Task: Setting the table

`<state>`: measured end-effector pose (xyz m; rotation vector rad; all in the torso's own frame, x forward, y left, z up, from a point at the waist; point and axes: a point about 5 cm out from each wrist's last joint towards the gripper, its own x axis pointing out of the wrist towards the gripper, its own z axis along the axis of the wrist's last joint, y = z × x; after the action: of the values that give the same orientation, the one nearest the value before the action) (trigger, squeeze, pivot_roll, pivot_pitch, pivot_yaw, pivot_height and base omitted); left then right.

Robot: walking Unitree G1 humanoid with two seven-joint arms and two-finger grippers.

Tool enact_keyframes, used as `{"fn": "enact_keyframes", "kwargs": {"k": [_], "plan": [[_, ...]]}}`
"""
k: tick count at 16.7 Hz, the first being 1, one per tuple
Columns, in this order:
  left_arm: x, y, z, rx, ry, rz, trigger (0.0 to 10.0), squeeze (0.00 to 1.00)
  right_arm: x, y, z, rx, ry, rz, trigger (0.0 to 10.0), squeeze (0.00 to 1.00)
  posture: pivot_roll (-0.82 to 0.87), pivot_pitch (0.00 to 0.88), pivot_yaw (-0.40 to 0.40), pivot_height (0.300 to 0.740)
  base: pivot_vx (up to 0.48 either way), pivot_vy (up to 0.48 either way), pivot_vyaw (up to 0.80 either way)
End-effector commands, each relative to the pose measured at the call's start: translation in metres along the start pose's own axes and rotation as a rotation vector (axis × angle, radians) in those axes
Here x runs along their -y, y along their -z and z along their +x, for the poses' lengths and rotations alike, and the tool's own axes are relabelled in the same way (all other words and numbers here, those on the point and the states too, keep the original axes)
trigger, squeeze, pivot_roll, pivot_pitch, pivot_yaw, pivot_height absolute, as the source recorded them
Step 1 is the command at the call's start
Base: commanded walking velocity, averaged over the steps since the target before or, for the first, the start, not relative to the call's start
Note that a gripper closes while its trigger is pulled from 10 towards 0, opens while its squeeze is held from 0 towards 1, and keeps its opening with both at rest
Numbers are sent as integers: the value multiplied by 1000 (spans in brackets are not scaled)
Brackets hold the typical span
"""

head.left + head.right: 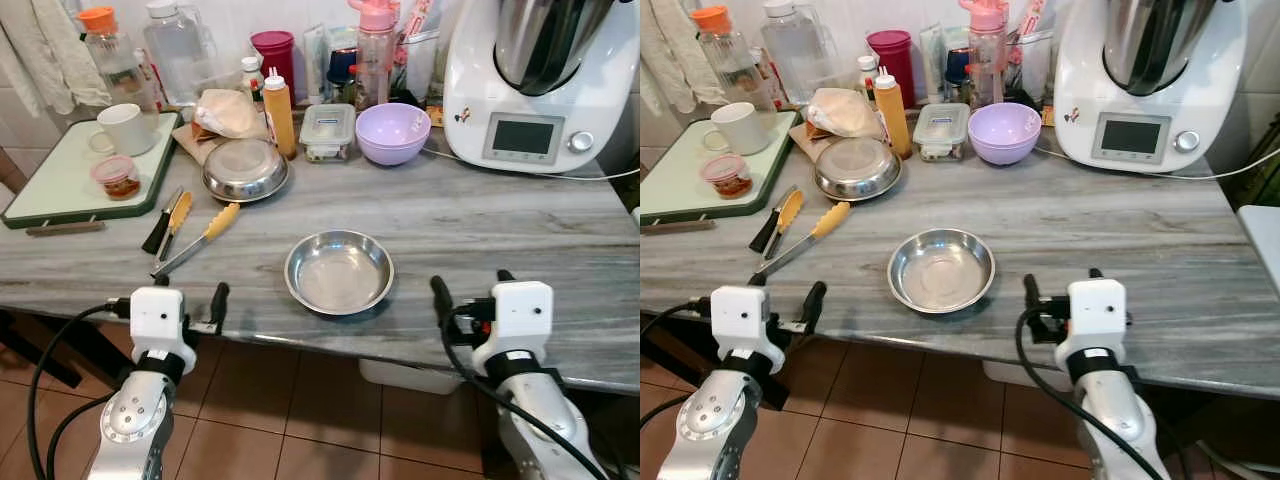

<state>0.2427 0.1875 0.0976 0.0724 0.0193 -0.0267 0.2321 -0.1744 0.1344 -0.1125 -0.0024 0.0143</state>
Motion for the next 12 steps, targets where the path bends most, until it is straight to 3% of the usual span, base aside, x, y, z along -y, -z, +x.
{"fn": "enact_keyframes", "kwargs": {"k": [1,3,5,6,9,11,12], "plan": [[-7,8,-4,-39,-42,9,10000,0,5,-6,-2,23,22,-13,10000,0,-70,58,72,740,0,0,0],[-5,14,-4,-67,-24,6,10000,0,6,-3,1,-15,39,39,10000,0,-69,57,72,740,0,0,0],[-4,15,-2,-70,-15,12,10000,0,1,-6,6,-4,23,-34,10000,0,-66,57,72,740,0,0,0],[-5,17,-3,-72,-17,14,10000,0,-3,-8,7,11,10,4,10000,0,-66,57,72,740,0,0,0],[-13,30,-19,-112,-54,29,10000,0,0,-3,-1,33,24,-53,10000,0,-60,63,65,740,0,0,0],[-15,39,-28,-143,-67,40,10000,0,4,9,-6,-50,-11,46,10000,0,-60,63,65,740,0,0,0],[-16,39,-28,-146,-70,47,10000,0,1,6,-6,-23,-36,50,10000,0,-54,66,62,740,0,0,0]]}}
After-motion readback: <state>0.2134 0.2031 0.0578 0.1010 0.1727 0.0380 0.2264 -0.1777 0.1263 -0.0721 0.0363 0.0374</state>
